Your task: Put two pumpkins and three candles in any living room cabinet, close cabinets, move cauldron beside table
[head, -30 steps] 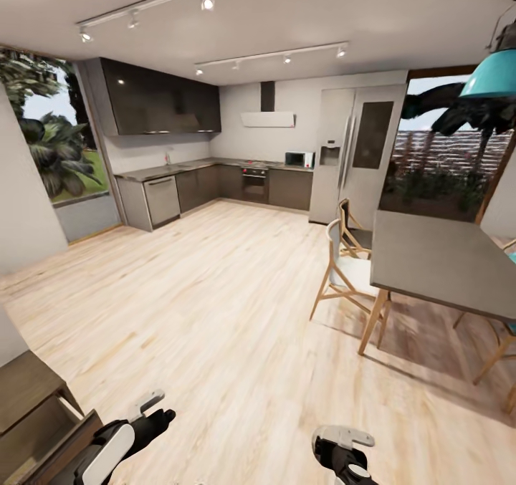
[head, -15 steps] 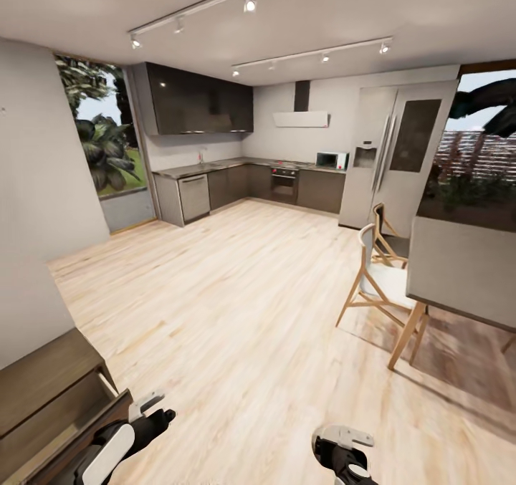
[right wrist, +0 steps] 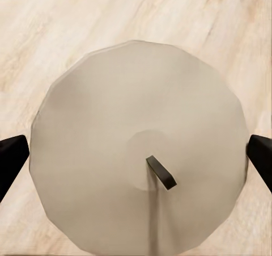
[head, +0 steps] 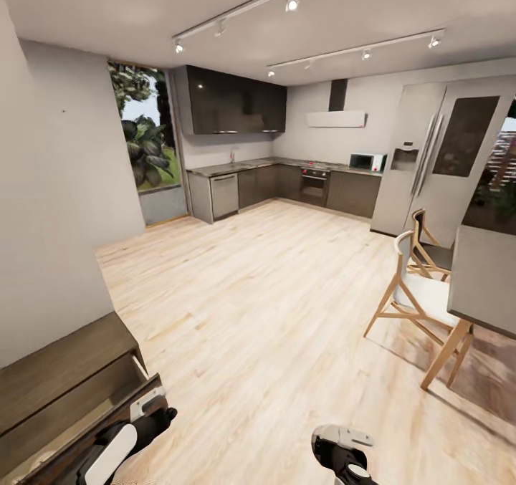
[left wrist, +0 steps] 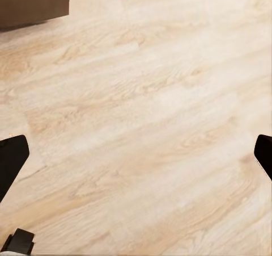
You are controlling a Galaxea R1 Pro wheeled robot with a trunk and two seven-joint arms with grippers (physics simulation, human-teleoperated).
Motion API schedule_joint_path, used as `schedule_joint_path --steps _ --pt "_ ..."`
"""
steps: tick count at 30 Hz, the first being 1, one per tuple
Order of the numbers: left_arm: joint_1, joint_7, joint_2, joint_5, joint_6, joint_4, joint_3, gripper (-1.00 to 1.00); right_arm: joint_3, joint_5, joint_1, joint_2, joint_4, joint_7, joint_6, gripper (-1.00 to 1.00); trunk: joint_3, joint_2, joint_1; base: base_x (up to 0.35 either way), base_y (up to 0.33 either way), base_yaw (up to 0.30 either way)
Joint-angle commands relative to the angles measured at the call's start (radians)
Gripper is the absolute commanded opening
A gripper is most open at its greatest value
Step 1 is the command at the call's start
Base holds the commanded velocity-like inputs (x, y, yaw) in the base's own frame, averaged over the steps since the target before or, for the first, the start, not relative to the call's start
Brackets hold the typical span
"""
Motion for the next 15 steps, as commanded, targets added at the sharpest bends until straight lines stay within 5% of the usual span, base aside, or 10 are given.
schedule_joint_path --steps 1,5,15 --pt "-0.001 0.014 -0.011 0.008 -0.001 -0.002 -0.006 1.00 0.010 -0.008 -0.001 0.000 0.000 -0.004 -0.005 -1.00 0.001 0.005 -0.003 0.000 0.000 0.284" --pt "-0.001 0.019 -0.030 0.007 -0.002 -0.002 -0.005 1.00 0.010 -0.007 -0.001 0.000 0.000 -0.003 -0.005 -1.00 0.014 0.033 -0.019 0.000 0.000 0.284" --pt "-0.001 0.020 -0.031 0.013 -0.001 -0.002 0.010 1.00 0.015 -0.007 -0.001 -0.001 0.001 -0.007 -0.060 -1.00 0.045 0.103 -0.057 0.000 0.000 0.284"
